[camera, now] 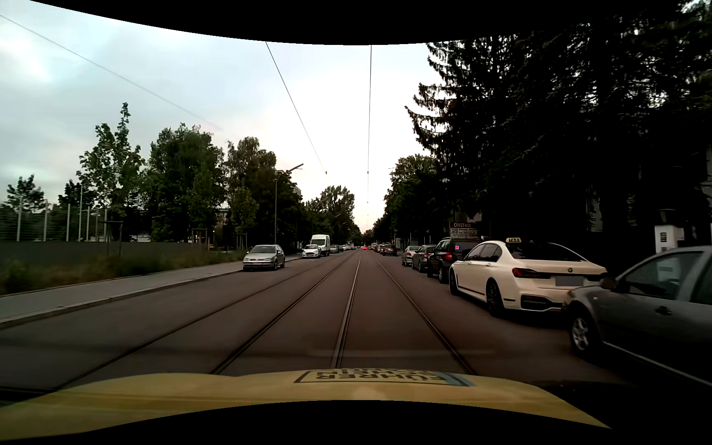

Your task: Follow the waypoints while adhering to traffic rules and regulations

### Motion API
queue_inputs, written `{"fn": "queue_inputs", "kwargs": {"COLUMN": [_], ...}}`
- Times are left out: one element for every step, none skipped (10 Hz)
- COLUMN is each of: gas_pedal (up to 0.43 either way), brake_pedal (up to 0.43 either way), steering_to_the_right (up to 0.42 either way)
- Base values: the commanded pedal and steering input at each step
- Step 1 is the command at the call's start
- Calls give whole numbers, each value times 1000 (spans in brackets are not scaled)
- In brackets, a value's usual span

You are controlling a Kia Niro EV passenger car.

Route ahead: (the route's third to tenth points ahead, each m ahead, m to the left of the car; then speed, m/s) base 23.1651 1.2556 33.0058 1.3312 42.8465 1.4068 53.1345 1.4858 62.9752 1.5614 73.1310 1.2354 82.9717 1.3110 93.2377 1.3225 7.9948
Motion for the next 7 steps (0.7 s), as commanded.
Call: {"fn": "queue_inputs", "kwargs": {"gas_pedal": [59, 67, 67, 67, 67, 67, 79], "brake_pedal": [0, 0, 0, 0, 0, 0, 0], "steering_to_the_right": [-2, -2, -2, -2, -2, -2, -2]}}
